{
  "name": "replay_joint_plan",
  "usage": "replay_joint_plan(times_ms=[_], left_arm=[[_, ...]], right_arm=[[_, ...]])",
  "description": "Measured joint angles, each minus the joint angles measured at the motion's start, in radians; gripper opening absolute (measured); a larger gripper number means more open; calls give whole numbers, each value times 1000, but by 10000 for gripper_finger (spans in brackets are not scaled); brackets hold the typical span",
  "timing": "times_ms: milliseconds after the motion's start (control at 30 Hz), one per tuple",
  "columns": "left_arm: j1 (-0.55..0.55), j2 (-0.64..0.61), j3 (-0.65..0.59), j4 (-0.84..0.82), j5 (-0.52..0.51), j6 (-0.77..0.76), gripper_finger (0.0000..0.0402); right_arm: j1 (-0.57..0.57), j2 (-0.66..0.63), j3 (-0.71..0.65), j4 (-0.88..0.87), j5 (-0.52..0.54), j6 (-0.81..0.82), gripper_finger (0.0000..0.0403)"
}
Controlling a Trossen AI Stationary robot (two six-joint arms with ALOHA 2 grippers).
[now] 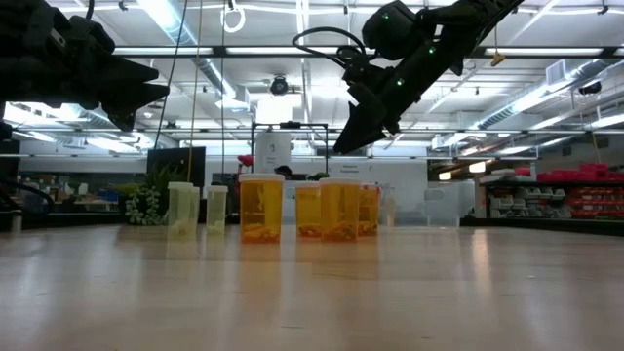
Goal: Pick and place medicine bottles into bin by pill shape (circle, oval)
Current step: Put the large orange pill bottle into the left transparent bin
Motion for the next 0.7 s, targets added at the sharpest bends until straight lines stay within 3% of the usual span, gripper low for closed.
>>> replay_joint_plan(times_ms=[700], left_arm=[[0,0,0,0,0,0,172]], right_arm=[[0,0,0,0,0,-12,180]])
